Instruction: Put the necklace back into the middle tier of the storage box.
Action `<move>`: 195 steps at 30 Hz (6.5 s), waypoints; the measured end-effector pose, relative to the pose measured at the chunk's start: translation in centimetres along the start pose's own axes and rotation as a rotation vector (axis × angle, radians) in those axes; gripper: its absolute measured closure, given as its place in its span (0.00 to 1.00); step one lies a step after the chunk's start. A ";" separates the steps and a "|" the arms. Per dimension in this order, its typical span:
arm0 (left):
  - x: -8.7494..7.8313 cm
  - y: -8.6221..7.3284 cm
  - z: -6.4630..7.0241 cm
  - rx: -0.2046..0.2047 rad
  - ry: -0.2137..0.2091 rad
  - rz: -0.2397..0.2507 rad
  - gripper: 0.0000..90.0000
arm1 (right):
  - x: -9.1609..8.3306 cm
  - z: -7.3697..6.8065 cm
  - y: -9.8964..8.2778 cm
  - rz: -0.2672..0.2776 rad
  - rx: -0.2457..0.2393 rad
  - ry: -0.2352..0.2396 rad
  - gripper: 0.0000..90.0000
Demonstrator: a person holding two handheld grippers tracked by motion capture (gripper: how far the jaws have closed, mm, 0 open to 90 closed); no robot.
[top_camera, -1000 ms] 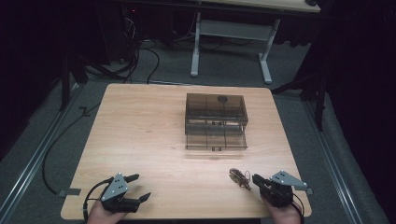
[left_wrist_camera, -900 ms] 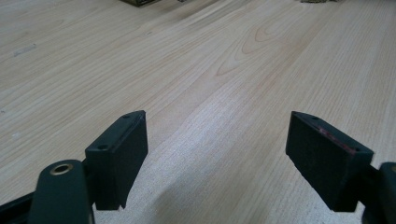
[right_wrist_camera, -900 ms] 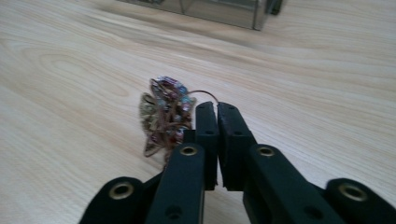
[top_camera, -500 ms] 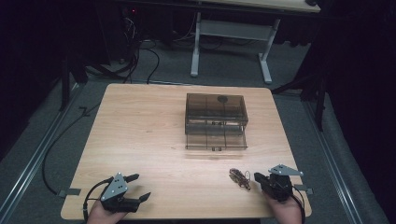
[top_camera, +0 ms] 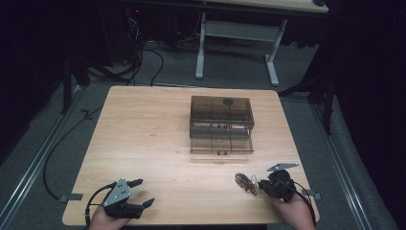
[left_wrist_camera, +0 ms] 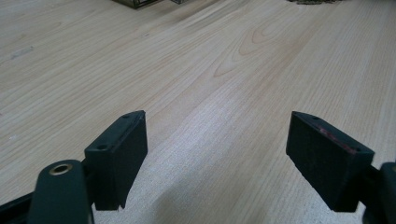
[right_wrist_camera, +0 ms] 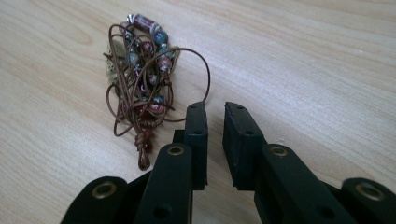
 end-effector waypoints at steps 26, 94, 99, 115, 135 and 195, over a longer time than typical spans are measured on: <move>0.1 -0.1 0.1 0.009 -0.009 -0.013 0.23 | -0.9 -1.2 0.5 -0.316 -0.067 0.061 0.81; 0.1 -0.1 0.2 0.008 -0.014 -0.018 0.23 | 0.0 -3.2 5.7 -0.347 -0.201 0.050 0.89; 0.1 -0.1 0.2 0.007 -0.013 -0.018 0.23 | -0.3 -3.3 6.0 -0.343 -0.201 0.052 0.89; 0.1 -0.2 0.2 0.005 -0.013 -0.019 0.23 | -1.0 -3.4 7.8 -0.319 -0.216 0.046 0.89; 0.1 -0.1 -0.1 -0.019 0.002 -0.005 0.23 | -0.6 -3.7 8.4 -0.303 -0.217 0.081 0.89; -0.4 0.0 0.2 -0.019 -0.023 0.022 0.23 | 6.8 -5.0 18.7 -0.308 -0.317 0.036 0.89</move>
Point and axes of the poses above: each handheld gripper's, and its own axes: x roughly forward along the jaws, y roughly out of its top, z roughly to its right, the point moved 9 cm from there along x, roughly forward along the jaws, and after that the axes turned 9 degrees about z, right-handed, at the moved point
